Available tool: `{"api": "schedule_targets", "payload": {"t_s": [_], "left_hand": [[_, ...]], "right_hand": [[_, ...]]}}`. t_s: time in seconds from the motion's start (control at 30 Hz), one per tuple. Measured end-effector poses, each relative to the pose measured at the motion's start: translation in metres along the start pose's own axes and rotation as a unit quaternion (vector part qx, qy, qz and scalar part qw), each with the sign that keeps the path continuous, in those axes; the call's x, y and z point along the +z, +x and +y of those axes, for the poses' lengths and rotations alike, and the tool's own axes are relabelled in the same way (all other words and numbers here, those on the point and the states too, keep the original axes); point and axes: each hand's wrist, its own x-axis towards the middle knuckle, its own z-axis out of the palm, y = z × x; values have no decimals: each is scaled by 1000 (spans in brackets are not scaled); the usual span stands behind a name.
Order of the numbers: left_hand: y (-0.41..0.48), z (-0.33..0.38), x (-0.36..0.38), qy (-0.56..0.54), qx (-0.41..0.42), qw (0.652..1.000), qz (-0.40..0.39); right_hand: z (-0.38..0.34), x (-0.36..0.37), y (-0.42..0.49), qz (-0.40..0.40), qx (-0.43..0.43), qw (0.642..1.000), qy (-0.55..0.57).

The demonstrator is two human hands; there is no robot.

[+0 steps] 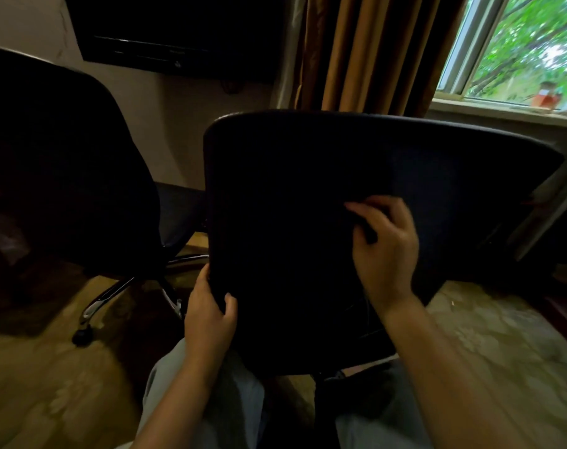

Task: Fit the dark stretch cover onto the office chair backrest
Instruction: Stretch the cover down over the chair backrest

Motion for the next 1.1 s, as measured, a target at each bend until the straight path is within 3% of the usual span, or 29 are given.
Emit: {"api": "schedule_targets", "payload": {"t_s": [0.23, 0.33, 0.5, 0.57, 0.67, 0.93, 1.1], "left_hand": [[-1, -1, 0, 4, -9, 1000, 1], [-1, -2, -1, -1, -14, 1000, 5], [-1, -2, 1, 11, -13, 1000, 23], [0, -2, 1, 11, -18, 999, 28], [0, -2, 1, 12, -12, 1000, 27], [-3, 2, -1, 5, 0, 1000, 11], [-7, 2, -3, -10, 3, 1000, 9]], "right_hand": [[21, 9, -51, -139, 66, 988, -30], [8, -5, -34, -93, 42, 995, -13], [-26, -26, 29, 70, -22, 997, 22], [-28, -22, 42, 92, -33, 995, 17], [-19, -10, 31, 62, -31, 998, 1], [9, 9, -35, -111, 32, 993, -33], [-25, -15, -5, -28, -14, 999, 14]]}}
